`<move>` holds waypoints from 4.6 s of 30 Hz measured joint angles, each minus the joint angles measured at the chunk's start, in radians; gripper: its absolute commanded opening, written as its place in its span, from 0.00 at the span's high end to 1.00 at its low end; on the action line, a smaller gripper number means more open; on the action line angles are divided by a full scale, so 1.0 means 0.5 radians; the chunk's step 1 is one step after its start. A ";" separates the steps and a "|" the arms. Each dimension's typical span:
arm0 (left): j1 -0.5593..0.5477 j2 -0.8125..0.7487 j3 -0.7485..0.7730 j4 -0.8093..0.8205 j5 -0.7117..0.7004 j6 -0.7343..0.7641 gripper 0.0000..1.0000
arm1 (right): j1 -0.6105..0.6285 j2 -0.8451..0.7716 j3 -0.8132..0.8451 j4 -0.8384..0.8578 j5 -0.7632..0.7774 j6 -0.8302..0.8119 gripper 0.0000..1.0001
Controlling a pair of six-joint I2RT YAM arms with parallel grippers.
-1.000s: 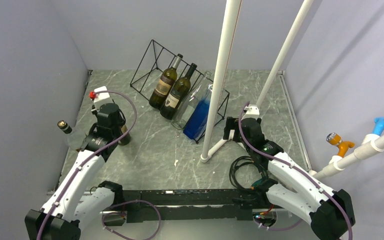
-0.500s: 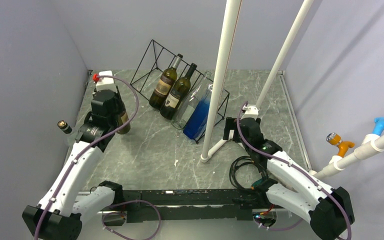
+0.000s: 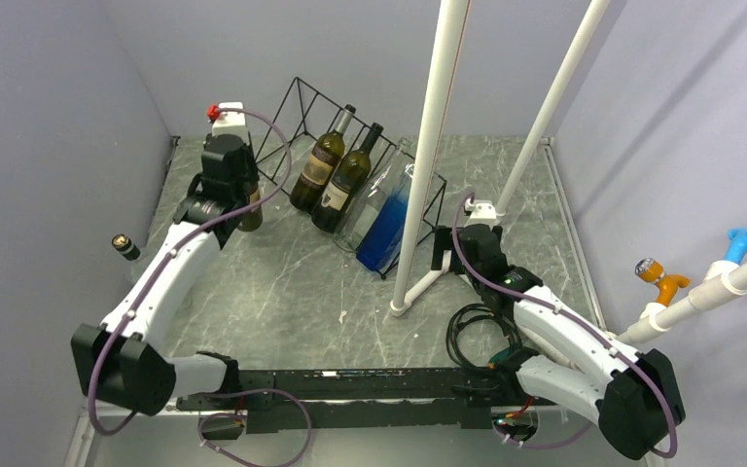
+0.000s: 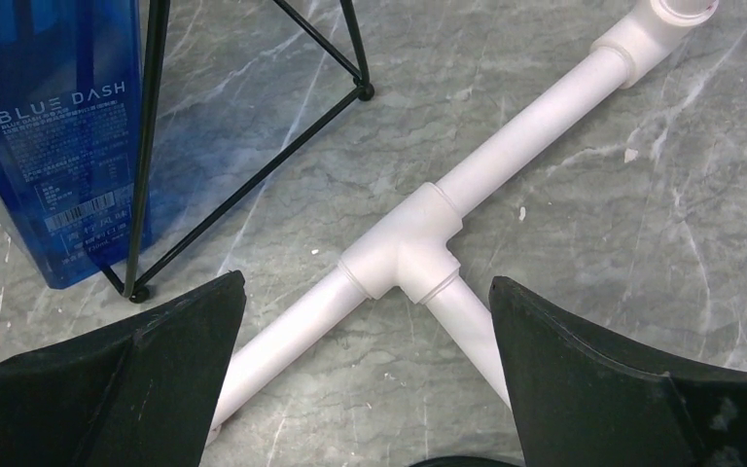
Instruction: Put the wine bottle on the wine rack
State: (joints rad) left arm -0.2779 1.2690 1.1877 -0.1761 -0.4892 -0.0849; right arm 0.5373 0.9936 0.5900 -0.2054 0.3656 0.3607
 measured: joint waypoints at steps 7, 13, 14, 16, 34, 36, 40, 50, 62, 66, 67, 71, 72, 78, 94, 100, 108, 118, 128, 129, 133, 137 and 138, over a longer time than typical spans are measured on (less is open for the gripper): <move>0.002 0.359 0.311 0.124 0.046 0.029 1.00 | -0.005 0.081 0.034 0.027 0.002 -0.046 0.00; 0.002 0.645 0.559 0.213 0.086 0.043 1.00 | -0.011 0.094 0.042 0.040 0.007 -0.079 0.00; 0.002 0.694 0.601 0.216 0.093 0.044 1.00 | -0.012 0.094 0.042 0.040 0.008 -0.080 0.00; 0.003 0.784 0.673 0.233 0.101 0.047 1.00 | -0.013 0.092 0.042 0.040 0.008 -0.080 0.00; -0.005 1.261 0.989 0.208 0.201 0.098 1.00 | -0.031 0.095 0.042 0.043 0.036 -0.085 0.00; -0.017 1.319 1.051 0.197 0.199 0.140 1.00 | -0.033 0.097 0.041 0.046 0.036 -0.085 0.00; -0.048 1.411 1.162 0.169 0.199 0.249 1.00 | -0.035 0.098 0.041 0.057 0.036 -0.085 0.00; -0.121 1.687 1.516 0.012 0.274 0.556 1.00 | -0.076 0.140 0.041 0.070 0.036 -0.063 0.00; -0.179 1.872 1.698 -0.014 0.347 0.810 1.00 | -0.076 -0.026 -0.137 0.322 -0.027 0.027 0.00; -0.183 1.947 1.754 0.024 0.375 0.877 1.00 | -0.076 -0.058 -0.150 0.385 -0.034 0.023 0.00; -0.183 1.964 1.759 0.041 0.385 0.889 1.00 | -0.076 -0.057 -0.150 0.392 -0.034 0.019 0.00; -0.183 1.995 1.778 0.067 0.407 0.925 0.76 | -0.076 -0.030 -0.146 0.391 -0.035 0.020 0.00; -0.183 2.000 1.781 0.075 0.407 0.929 0.70 | -0.076 -0.014 -0.143 0.388 -0.040 0.020 0.00; -0.178 2.018 1.783 0.101 0.355 1.031 0.45 | -0.076 0.028 -0.135 0.382 -0.071 0.023 0.00; -0.137 2.004 1.822 0.056 0.347 1.155 0.07 | -0.076 0.037 -0.062 0.247 -0.113 0.020 0.00; -0.137 1.872 1.817 -0.186 0.317 1.138 0.00 | -0.076 0.024 0.005 0.185 -0.112 0.018 0.00; -0.137 1.394 1.809 -0.515 0.304 0.951 0.01 | -0.076 -0.051 0.010 0.138 -0.114 0.021 0.00; -0.137 -0.005 0.980 -0.624 0.593 0.335 0.01 | -0.076 -0.143 0.010 0.095 -0.105 0.028 0.00; -0.140 -1.109 0.134 -0.826 -0.461 0.333 0.01 | -0.076 -0.363 -0.086 0.117 -0.066 0.013 0.00; -0.140 -1.191 0.076 -0.861 -0.653 0.301 0.00 | -0.076 -0.369 -0.097 0.117 -0.065 0.011 0.00; -0.137 -1.299 -0.015 -1.033 -1.135 0.076 0.01 | -0.077 -0.359 -0.118 0.120 -0.070 0.011 0.00; -0.131 -1.103 0.021 -1.482 -1.339 -0.438 0.01 | -0.077 -0.337 -0.118 0.123 -0.108 0.012 0.00; -0.126 -1.007 0.044 -1.636 -1.372 -0.622 0.01 | -0.077 -0.336 -0.118 0.122 -0.112 0.012 0.00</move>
State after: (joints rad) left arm -0.3408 0.7654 1.2098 -0.9939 -1.1751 -0.3958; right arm 0.4988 0.8253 0.5308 -0.1444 0.3096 0.3668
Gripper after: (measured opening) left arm 0.995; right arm 0.994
